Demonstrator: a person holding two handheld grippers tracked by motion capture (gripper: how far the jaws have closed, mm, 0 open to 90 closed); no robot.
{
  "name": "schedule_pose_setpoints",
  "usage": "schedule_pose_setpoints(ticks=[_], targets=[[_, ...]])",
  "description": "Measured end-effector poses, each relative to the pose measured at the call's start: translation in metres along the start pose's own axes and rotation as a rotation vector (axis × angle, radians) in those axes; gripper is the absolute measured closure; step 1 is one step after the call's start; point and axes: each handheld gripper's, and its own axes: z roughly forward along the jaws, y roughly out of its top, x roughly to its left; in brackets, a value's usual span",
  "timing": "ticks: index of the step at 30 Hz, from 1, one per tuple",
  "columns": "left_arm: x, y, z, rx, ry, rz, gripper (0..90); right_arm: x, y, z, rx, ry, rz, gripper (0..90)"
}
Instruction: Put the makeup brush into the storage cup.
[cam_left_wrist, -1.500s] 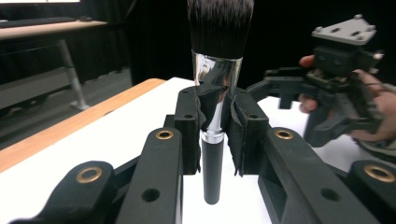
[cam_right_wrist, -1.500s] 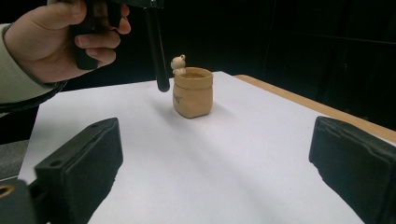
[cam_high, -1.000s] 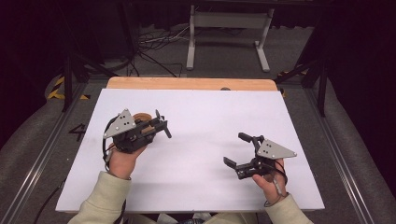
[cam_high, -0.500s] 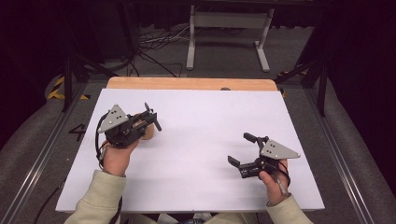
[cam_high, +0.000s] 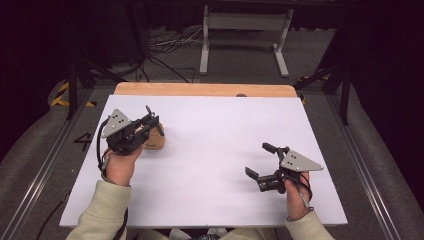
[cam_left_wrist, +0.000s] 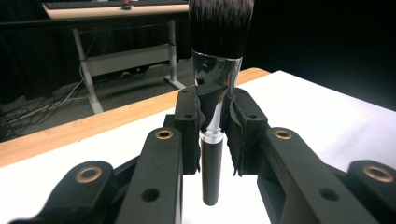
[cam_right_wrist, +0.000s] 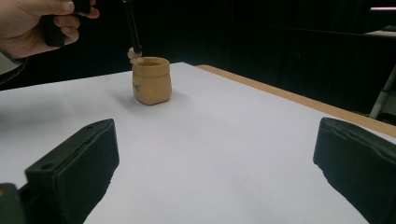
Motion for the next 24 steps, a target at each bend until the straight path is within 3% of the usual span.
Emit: schedule_pose_setpoints(ticks=[3,7,14,19,24], targets=[[0.002,0.000,0.000,0.000,0.008,-0.006,75.8,0.000,0.000,0.000,-0.005,0.002,0.004,0.5],[0.007,0.000,0.000,0.012,0.060,-0.010,75.9,0.000,-0.002,-0.001,-0.015,-0.009,0.013,0.5],[0.014,-0.002,0.003,0.019,0.115,-0.046,75.9,0.001,-0.002,-0.003,-0.009,-0.005,0.008,0.5],[0.016,-0.004,0.005,0.021,0.152,-0.046,75.8,0.001,-0.003,-0.004,-0.008,-0.004,0.009,0.5],[0.017,-0.006,0.009,0.021,0.159,-0.042,75.8,0.001,-0.003,-0.005,-0.010,-0.007,0.011,0.5]])
